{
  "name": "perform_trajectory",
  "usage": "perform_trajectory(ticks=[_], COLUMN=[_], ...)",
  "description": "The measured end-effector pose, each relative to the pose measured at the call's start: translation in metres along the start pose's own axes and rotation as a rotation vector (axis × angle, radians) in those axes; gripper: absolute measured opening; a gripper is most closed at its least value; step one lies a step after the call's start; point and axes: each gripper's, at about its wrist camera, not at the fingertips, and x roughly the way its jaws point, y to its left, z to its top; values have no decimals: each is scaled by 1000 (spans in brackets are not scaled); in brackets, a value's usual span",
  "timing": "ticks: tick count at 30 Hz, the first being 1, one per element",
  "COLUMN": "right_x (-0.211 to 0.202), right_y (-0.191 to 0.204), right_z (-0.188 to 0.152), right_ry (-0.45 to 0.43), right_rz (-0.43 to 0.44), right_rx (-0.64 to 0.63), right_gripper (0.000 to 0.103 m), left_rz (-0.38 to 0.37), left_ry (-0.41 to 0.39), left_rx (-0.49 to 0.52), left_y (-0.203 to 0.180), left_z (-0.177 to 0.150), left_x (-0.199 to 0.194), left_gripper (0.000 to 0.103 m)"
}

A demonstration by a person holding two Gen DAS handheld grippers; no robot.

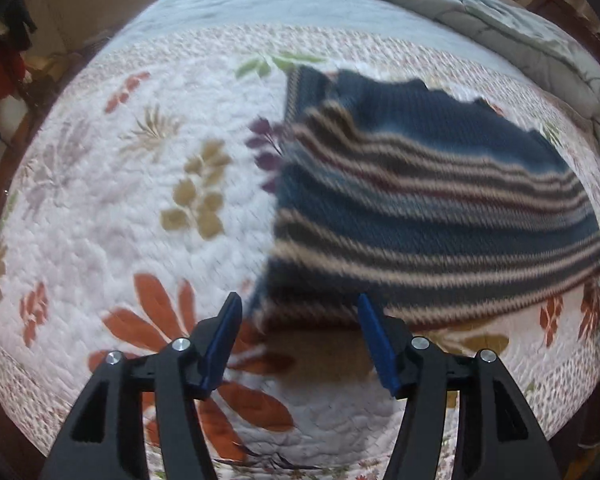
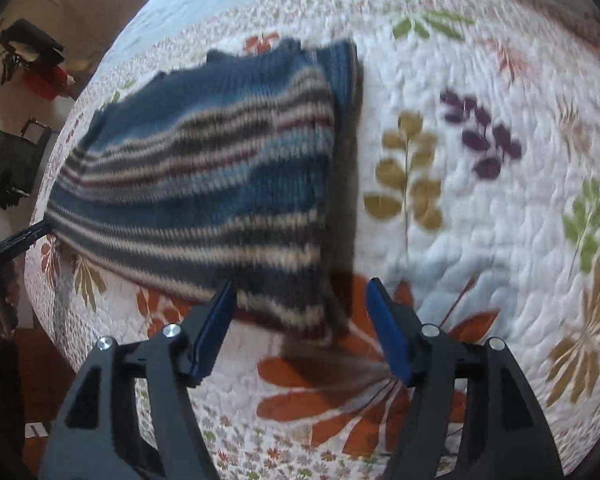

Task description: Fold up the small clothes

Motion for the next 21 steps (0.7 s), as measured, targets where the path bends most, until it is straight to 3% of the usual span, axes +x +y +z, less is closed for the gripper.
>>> perform_trajectory(ticks=[4, 12, 13, 14, 17, 21], right_x=[12, 45, 44, 43, 43, 44], right_y=[-2, -3, -3, 0, 10, 10], right_z=[-2, 12, 13, 14, 15, 12], right_ry=[32, 80, 76, 73, 79, 88], right_rz=[82, 117, 110, 108, 136, 150], right_rx=[62, 86, 77, 65, 27, 9], right_gripper=[68, 79, 76, 66, 54, 54], left_rz=[-33, -117, -124, -131, -147, -62], left_ry=[30, 89, 90, 93, 113, 118], left_rx=[-15, -59, -61, -63, -106, -143], left_y=[-4, -2, -3, -3, 3, 9], left_z=[0, 14, 15, 15, 17, 14], left_x=[13, 39, 40, 40, 44, 31], left_gripper=[73, 87, 87, 88, 88, 80])
